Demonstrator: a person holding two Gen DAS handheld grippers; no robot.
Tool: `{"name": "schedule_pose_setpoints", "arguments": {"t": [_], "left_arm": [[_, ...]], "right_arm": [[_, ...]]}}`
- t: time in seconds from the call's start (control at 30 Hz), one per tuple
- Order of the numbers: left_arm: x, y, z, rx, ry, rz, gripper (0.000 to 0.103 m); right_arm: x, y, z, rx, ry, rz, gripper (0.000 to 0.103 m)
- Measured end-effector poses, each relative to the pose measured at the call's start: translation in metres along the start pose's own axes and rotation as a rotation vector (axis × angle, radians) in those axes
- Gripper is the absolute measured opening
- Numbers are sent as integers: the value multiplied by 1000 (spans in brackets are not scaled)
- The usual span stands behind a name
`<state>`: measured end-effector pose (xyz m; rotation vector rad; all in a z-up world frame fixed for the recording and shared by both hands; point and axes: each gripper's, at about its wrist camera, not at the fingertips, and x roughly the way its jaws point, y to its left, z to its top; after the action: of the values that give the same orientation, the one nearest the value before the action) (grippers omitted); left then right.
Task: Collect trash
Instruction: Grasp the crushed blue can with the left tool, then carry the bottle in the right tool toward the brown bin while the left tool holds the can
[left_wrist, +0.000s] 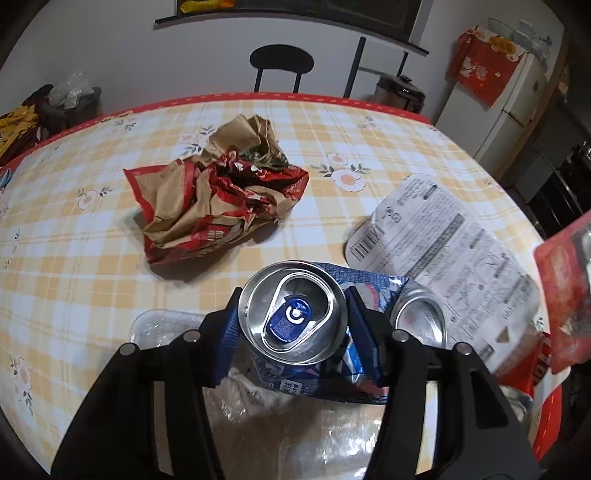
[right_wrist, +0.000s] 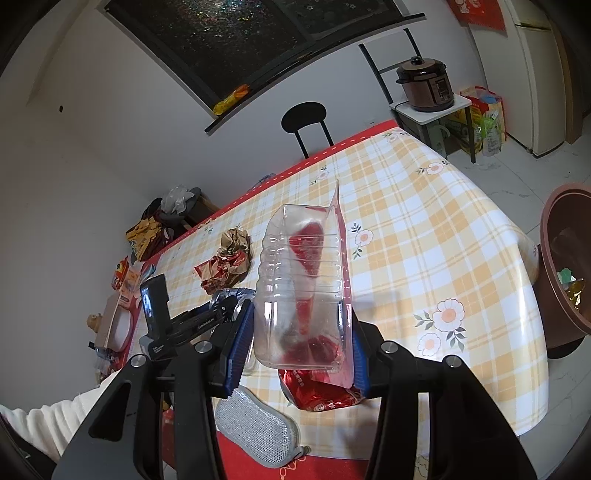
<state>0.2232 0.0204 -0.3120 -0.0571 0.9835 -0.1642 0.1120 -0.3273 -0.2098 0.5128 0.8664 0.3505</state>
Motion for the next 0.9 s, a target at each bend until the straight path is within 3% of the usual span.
{"name": "schedule_pose_setpoints", "arguments": {"t": [0.57, 0.9], "left_arm": [[-138, 1, -22, -28, -171, -73, 56], [-183, -43, -19, -39, -253, -78, 56]], "right_arm": [[-12, 17, 3, -33, -36, 48, 46], [-38, -5, 18, -47, -51, 77, 46]]}}
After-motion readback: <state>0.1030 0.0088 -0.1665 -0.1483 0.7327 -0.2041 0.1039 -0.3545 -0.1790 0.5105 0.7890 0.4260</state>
